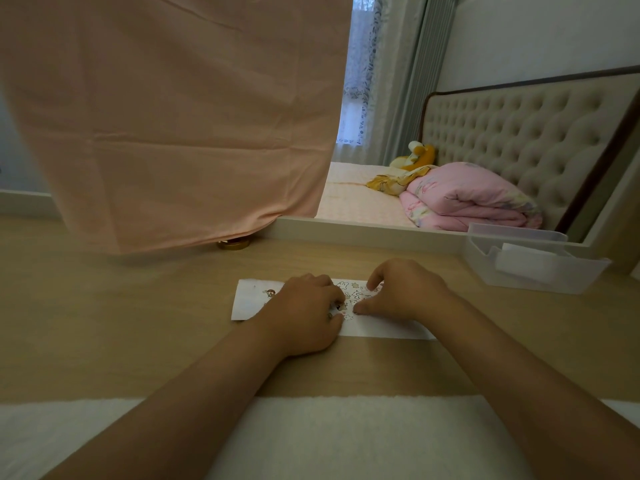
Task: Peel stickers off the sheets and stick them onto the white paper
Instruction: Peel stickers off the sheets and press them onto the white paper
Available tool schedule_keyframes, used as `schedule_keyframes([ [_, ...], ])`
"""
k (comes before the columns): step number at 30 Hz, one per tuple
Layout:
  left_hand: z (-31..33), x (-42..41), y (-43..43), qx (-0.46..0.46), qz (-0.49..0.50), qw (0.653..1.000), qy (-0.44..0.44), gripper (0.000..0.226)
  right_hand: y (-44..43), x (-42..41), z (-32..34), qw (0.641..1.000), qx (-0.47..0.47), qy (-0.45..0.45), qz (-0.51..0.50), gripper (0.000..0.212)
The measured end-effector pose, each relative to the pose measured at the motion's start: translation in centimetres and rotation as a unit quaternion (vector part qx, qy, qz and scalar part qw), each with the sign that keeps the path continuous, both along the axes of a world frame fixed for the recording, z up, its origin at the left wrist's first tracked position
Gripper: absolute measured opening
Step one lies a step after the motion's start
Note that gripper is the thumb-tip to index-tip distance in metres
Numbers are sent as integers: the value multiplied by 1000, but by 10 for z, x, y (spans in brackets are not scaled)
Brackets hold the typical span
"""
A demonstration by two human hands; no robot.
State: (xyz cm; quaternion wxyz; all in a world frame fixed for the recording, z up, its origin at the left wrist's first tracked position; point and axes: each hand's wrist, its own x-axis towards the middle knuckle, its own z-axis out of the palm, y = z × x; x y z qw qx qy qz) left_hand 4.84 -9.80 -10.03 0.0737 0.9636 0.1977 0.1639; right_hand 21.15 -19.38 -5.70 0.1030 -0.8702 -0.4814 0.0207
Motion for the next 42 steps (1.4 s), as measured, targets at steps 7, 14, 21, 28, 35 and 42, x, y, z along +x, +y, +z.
schedule_keyframes([
  [7,0,-4,-6,38,-8,999,-5,38,-20,1,-10,995,85,33,39,14],
  [14,1,-6,-13,68,-3,998,2,44,-46,-15,-24,981,31,-68,179,40],
  [21,-1,-4,-15,27,-52,998,-31,34,-44,-15,-35,979,52,-75,185,46],
  [28,4,-6,-19,22,-69,997,24,38,-48,-7,-38,979,71,-59,180,44],
  [35,4,-4,-17,29,-60,998,1,35,-46,-9,-38,980,47,-71,178,52],
  [42,1,0,-18,9,-34,999,-20,33,-51,-7,-33,978,29,-84,190,46],
])
